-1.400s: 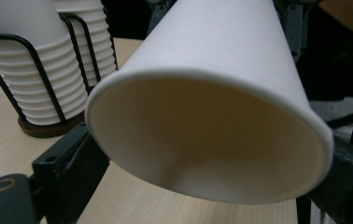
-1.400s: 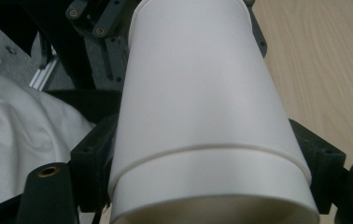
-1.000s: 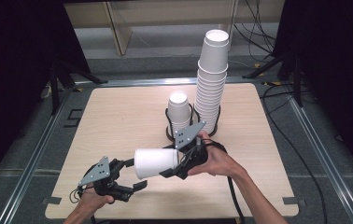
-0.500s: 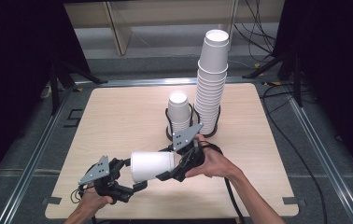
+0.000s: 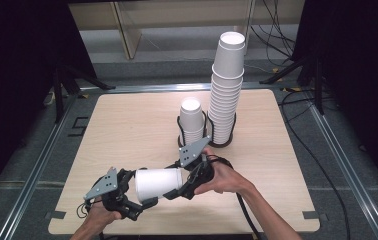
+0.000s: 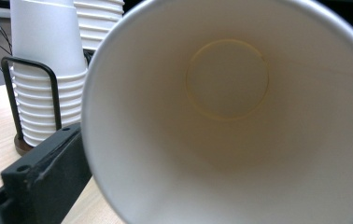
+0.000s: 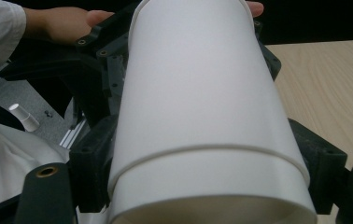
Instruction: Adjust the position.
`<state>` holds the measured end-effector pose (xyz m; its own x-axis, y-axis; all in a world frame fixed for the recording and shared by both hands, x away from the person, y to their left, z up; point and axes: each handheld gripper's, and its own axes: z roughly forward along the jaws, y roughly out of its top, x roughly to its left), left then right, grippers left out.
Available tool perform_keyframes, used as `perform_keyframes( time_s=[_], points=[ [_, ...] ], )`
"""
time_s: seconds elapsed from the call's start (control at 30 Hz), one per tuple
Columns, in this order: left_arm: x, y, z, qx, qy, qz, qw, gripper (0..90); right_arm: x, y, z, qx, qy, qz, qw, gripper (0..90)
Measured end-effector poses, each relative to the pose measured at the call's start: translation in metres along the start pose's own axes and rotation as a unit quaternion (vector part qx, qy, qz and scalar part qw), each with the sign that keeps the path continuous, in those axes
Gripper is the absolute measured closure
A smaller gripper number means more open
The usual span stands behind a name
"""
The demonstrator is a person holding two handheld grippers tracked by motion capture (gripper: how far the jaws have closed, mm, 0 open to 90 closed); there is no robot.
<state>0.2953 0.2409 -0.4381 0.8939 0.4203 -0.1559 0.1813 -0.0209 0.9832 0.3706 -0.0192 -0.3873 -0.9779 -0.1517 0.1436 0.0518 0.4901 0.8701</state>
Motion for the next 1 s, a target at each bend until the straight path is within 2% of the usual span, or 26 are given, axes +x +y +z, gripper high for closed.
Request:
perform_keyframes(
  time_s=[0.07,0.13,0.17,0.27,0.3,0.57,0.67,0.8,0.87,0.97,1.0],
  points=[
    [0.0002,0.0001,-0.0007,-0.005,-0.003,0.008,1.0,0.0,-0.0003,-0.0004,0.0013,-0.001,0.002,-0.002,1.0,24.1],
    [-0.0002,0.0004,-0.001,-0.011,-0.006,0.002,0.9999,0.6,-0.0006,-0.0009,0.0018,-0.001,0.001,-0.002,1.0,24.1],
    [0.0,0.0005,-0.0012,-0.011,-0.008,0.001,0.9999,1.0,0.0009,-0.0017,0.0022,-0.001,0.005,0.014,0.9999,24.0],
    [0.001,0.0007,-0.0016,-0.011,-0.016,0.0,0.9998,4.8,0.0001,-0.002,0.0025,-0.004,0.006,0.012,0.9999,24.0],
    [0.0007,0.0009,-0.0015,-0.011,-0.02,-0.003,0.9997,6.1,-0.0015,-0.002,0.003,-0.009,0.006,-0.001,0.9999,24.0],
    [0.0003,0.0008,-0.0011,-0.015,-0.016,-0.002,0.9998,6.0,-0.0034,-0.005,0.0043,-0.011,0.013,0.003,0.9999,24.1],
    [0.0003,0.001,-0.0012,-0.016,-0.017,-0.002,0.9997,6.1,-0.0032,-0.0058,0.006,-0.009,0.015,0.009,0.9998,24.0],
    [0.0004,0.0023,-0.0026,-0.016,-0.02,-0.002,0.9997,7.8,-0.0042,-0.0068,0.0066,-0.011,0.017,0.004,0.9998,24.3],
    [0.0008,0.0033,-0.0038,-0.013,-0.023,0.001,0.9997,8.4,-0.0034,-0.007,0.0063,-0.014,0.022,0.011,0.9996,24.4],
    [0.0006,0.0037,-0.0038,-0.015,-0.025,0.0,0.9996,10.0,-0.0043,-0.0068,0.0053,-0.017,0.02,0.005,0.9996,24.7],
    [0.0016,0.0043,-0.0046,-0.011,-0.025,0.005,0.9996,10.6,-0.0029,-0.0075,0.0041,-0.013,0.022,0.019,0.9995,24.9]
  ],
)
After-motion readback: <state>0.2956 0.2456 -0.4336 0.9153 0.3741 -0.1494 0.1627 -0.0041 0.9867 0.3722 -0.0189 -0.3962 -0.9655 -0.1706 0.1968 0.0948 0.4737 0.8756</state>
